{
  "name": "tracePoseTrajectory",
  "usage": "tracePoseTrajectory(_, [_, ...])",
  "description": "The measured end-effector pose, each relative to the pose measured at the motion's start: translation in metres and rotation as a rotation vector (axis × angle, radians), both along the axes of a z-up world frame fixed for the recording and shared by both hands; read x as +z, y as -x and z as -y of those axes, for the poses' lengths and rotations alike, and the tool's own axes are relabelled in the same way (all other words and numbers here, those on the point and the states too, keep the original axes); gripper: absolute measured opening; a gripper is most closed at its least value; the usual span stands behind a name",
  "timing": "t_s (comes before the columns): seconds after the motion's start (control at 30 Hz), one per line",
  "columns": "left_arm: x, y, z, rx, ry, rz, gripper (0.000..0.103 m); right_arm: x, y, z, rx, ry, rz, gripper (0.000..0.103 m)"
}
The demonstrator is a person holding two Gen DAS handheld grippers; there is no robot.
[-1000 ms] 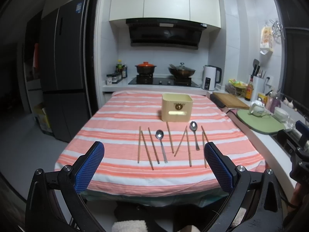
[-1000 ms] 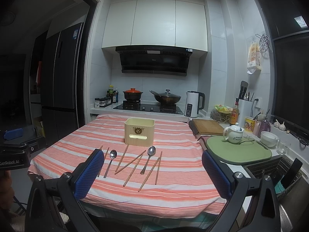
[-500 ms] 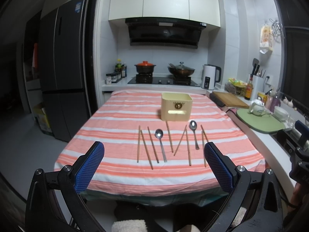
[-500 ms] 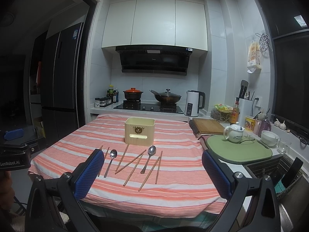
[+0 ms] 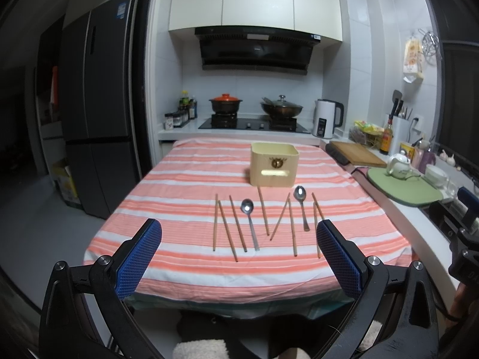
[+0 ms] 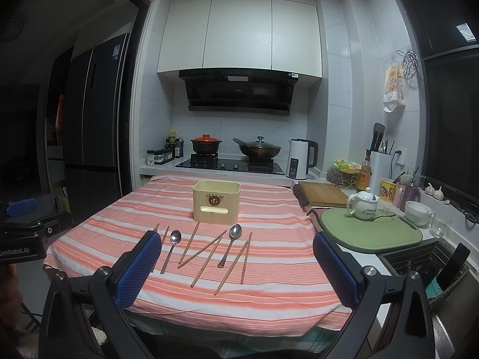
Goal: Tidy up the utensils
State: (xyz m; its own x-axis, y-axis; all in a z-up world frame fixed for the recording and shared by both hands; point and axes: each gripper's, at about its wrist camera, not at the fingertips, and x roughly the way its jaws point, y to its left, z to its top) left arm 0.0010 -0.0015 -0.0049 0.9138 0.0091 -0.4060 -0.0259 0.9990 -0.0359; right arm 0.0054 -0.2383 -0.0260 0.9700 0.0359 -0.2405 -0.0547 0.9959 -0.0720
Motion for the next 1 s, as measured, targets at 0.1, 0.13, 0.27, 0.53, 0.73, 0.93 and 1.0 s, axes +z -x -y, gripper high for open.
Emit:
tracePoseTrajectory(0.1, [-0.0013, -0.0006, 0.0001, -0.002, 0.0, -0.004, 0.103, -0.0005, -0.0002, 0.0003, 0.001, -0.001, -0.003, 0.103])
tracePoseTrajectory(0.13, [-0.0018, -0.0004, 0.0001, -0.002, 0.0, -0.004, 0.103, -0.0006, 0.0, 0.0005, 0.001, -0.001, -0.002, 0.103])
tracePoseTrajectory(0.27, [-0.003, -0.0002, -0.0007, -0.002, 0.001, -0.007, 0.103, -0.0009, 0.0001, 0.0024, 0.0, -0.003, -0.005, 0.103])
tracePoseTrajectory(0.53, [-0.0024, -0.0017, -0.0006, -0.003, 0.001, -0.01, 0.103, -0.0006, -0.0004, 0.0049, 0.001, -0.006, -0.008, 0.103])
tracePoseTrajectory(0.73, [-0.0029, -0.0027, -0.0013, -0.004, 0.002, -0.015, 0.103, -0.0007, -0.0006, 0.0051, 0.001, -0.008, -0.011, 0.103])
tracePoseTrajectory(0.93, [-0.0033, -0.0042, -0.0018, -0.002, 0.002, -0.02, 0.103, -0.0003, -0.0009, 0.007, 0.001, -0.009, -0.015, 0.103])
tracePoseTrajectory(1.0, [-0.0036, -0.0055, -0.0025, 0.0, 0.001, -0.023, 0.103, -0.0007, -0.0009, 0.0075, -0.001, -0.01, -0.014, 0.103])
